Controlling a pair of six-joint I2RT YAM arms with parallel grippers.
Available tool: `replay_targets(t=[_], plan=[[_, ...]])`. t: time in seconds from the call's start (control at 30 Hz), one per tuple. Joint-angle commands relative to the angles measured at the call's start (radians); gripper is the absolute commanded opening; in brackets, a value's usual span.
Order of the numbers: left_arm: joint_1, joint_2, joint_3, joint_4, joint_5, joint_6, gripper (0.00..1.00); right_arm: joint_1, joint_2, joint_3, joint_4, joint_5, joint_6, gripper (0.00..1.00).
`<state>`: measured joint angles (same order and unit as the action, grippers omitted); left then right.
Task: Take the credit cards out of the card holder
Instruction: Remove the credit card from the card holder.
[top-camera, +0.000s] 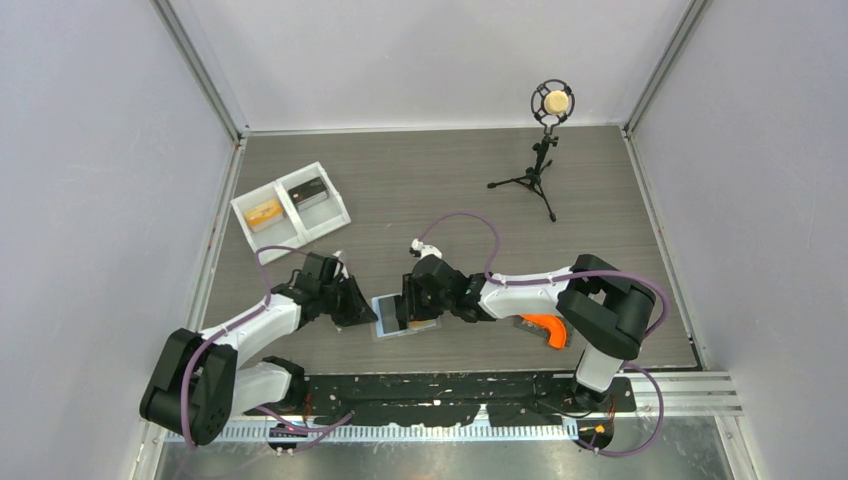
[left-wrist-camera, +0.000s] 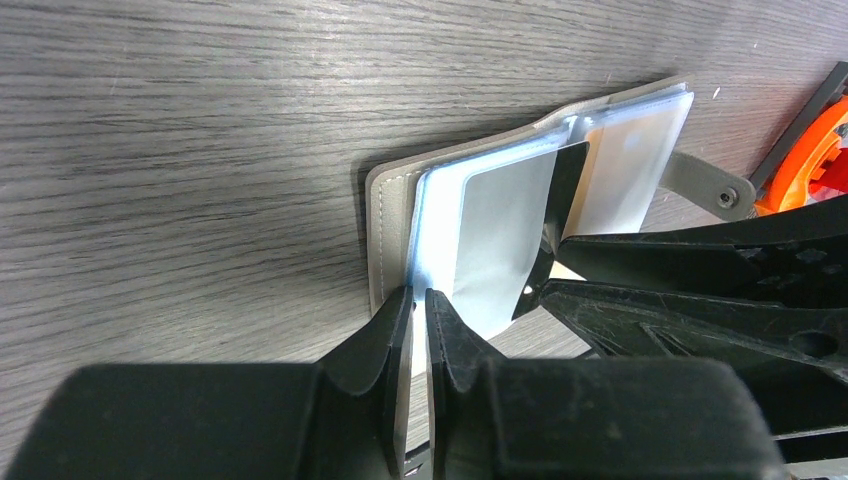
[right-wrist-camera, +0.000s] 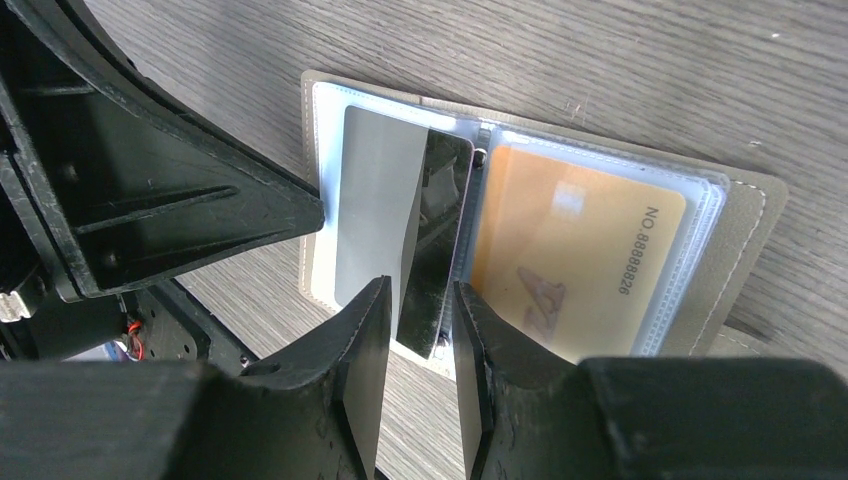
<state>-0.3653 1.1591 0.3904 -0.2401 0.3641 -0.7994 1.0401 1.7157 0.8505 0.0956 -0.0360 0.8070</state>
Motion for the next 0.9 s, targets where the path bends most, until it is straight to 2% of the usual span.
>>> replay_targets(t=[0.0, 0.33, 0.43, 0.5, 0.6, 0.87], plan=[[-0.003, 0.012, -0.010, -0.024, -0.036, 0.025, 0.13, -0.003, 0.003, 0.020, -0.038, 0.033, -0.018, 0.36], [-0.003, 0.016, -0.011, -0.021, -0.036, 0.022, 0.13, -0.003, 0.036, 0.001, 0.062, -0.032, -0.002, 0.35], [-0.003, 0.021, -0.013, -0.019, -0.036, 0.022, 0.13, -0.006, 0.034, -0.004, 0.073, -0.036, 0.002, 0.31], [-0.003, 0.025, -0.013, -0.018, -0.036, 0.022, 0.13, -0.011, 0.031, -0.012, 0.084, -0.037, 0.005, 0.24], [-0.003, 0.029, -0.012, -0.018, -0.037, 0.023, 0.13, -0.018, 0.011, -0.032, 0.097, -0.036, 0.007, 0.08], [-0.003, 0.055, -0.003, -0.033, -0.049, 0.031, 0.13, -0.033, -0.074, -0.083, 0.100, -0.028, -0.015, 0.05]])
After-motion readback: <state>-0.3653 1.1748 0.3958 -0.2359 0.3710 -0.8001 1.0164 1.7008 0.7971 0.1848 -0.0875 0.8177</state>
